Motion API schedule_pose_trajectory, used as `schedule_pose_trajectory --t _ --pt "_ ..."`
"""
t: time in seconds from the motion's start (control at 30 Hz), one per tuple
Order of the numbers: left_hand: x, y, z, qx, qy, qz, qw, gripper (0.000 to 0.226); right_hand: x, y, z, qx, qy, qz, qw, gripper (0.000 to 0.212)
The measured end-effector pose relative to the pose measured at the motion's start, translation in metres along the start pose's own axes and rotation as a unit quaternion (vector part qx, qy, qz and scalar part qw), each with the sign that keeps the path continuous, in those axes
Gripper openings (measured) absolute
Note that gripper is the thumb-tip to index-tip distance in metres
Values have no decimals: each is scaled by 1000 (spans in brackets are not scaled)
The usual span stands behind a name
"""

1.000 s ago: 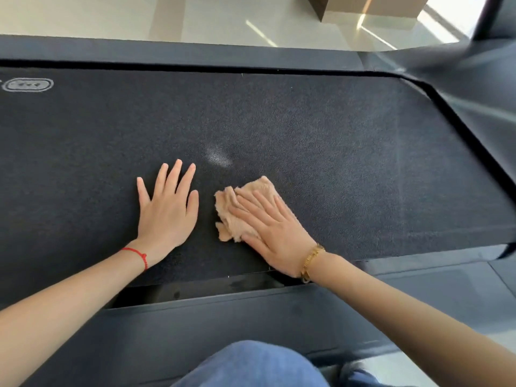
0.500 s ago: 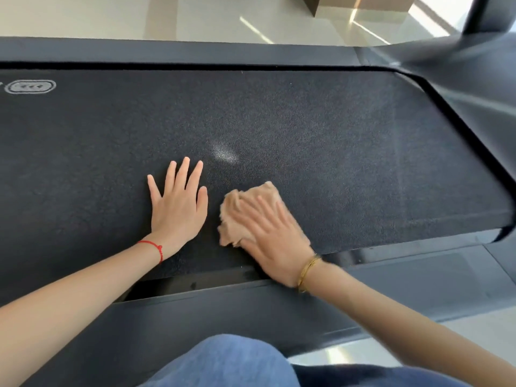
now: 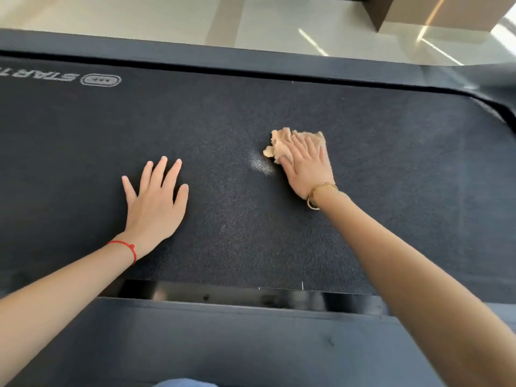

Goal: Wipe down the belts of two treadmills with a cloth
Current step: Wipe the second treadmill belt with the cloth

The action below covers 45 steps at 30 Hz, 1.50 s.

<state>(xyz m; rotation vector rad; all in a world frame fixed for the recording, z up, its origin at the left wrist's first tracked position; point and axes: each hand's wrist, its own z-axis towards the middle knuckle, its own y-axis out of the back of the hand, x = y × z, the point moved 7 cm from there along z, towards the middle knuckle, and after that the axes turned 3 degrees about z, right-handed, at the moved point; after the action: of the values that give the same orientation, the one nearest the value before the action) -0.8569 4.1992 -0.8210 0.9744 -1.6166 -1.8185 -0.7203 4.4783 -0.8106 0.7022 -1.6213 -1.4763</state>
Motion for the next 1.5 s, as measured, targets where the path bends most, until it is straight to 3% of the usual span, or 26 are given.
schedule_pose_trajectory --t 0.07,0.17,0.23,0.3,0.43,0.53,0.7,0.8,0.93,1.0,1.13,1.23,1.37,1.43,1.5 --pt "-1 -1 -1 -5 10 3 1000 57 28 7 15 -22 10 -23 999 61" --pt "-5 -1 -2 -16 14 5 1000 58 92 13 -2 -58 147 -29 987 49" --pt "-4 0 -3 -20 13 12 1000 57 121 -10 -33 -7 246 -2 969 52" --pt "-3 -2 -2 -16 12 19 1000 57 116 -22 -42 50 275 38 960 58" --pt "-3 -3 -1 -15 12 26 999 59 86 -4 11 7 245 15 969 62" --pt "-3 -3 0 -15 11 31 999 64 62 13 76 -26 166 -21 986 64" --pt "-5 -2 -1 -18 12 40 999 63 37 -11 186 -11 51 -21 998 60" --pt "-4 -3 1 -12 11 49 999 63 66 -11 214 -4 26 -24 999 61" --pt "-4 -3 2 -8 11 53 999 62 171 -9 200 -17 171 -91 981 41" --pt "-4 -2 3 -6 9 50 999 62 209 -24 176 -11 243 -81 967 47" --pt "-3 0 1 13 4 34 999 64 195 -43 117 50 294 -10 954 60" --pt "10 4 -3 35 -15 31 999 65 143 -25 107 -3 269 -36 962 60" --pt "43 11 -6 44 -41 41 997 63 78 -15 121 -13 132 -26 991 61" --pt "54 13 -6 44 -54 32 997 63 78 -20 114 -8 83 -5 997 57" --pt "63 14 -3 40 -60 28 997 62 104 -25 97 -15 86 5 996 59"
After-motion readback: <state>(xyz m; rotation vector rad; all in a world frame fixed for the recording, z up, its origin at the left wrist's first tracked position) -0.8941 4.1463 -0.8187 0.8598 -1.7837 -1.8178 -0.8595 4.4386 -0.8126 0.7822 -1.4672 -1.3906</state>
